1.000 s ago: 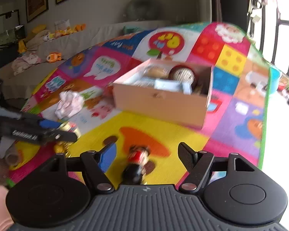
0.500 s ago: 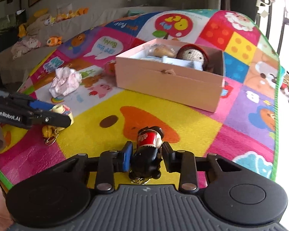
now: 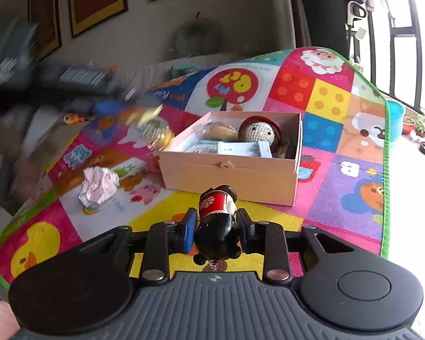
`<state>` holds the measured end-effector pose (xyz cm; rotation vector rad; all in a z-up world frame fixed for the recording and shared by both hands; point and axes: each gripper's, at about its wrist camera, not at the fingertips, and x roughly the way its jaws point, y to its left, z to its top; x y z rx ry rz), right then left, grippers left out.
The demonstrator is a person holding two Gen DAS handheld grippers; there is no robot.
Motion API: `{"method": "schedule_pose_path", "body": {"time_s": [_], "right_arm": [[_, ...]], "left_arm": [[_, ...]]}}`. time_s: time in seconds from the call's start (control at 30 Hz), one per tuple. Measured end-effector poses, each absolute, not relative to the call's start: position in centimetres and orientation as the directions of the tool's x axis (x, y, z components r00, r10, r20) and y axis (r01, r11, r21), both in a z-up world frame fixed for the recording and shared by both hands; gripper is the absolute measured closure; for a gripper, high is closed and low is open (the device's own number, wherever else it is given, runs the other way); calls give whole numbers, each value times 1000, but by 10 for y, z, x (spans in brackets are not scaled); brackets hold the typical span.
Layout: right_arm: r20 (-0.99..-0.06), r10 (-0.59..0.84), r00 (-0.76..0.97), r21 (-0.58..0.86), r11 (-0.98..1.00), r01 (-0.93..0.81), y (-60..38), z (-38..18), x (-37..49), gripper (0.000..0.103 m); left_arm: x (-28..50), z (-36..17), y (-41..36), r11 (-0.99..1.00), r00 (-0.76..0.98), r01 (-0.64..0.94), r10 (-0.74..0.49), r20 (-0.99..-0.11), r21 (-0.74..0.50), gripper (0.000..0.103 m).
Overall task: Organize objects
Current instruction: 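Drop the red lens toy into the box with the left gripper while the right drops the keychain figure in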
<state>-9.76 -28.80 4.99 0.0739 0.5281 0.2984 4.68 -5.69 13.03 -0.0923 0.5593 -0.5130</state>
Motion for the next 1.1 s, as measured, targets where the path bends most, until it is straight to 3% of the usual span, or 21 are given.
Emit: {"method": "schedule_pose_path", "body": {"time_s": [0.17,0.37,0.6,0.7,0.83,0.87,0.9,0.93,1.1], "right_arm": [[-490,290,822,166,957,-239,-293,44,-94,74],[-500,249,830,162,968,-192,-305,41,-95,74],[-476,264,839,218,959,-179,-314,60,-71,74],[-407,242,881,228,961,-159,-319,92,-42,74],[-330,191,924,295,951,-91,-326,133,17,74],[-334,172,927,290,954,-72,-326,140,36,71],[-351,153,924,280,959,-53,-325,143,54,55],[-383,136,914,272,962,-29,-325,144,73,47],[-428,115,896,306,952,24,-334,137,90,40]], "left_arm": [[109,104,-88,876,687,418,-478,-547,-240,36],[125,77,-68,915,755,336,-404,-516,-224,37],[63,76,-6,856,732,327,-497,-467,-400,38],[30,66,5,832,695,378,-544,-470,-406,38],[8,60,22,854,719,375,-514,-469,-361,38],[5,60,28,855,722,371,-511,-466,-362,38],[3,59,34,854,725,366,-511,-462,-369,38],[0,58,41,852,727,361,-512,-457,-379,38],[-11,55,71,871,760,318,-470,-448,-375,38]]}}
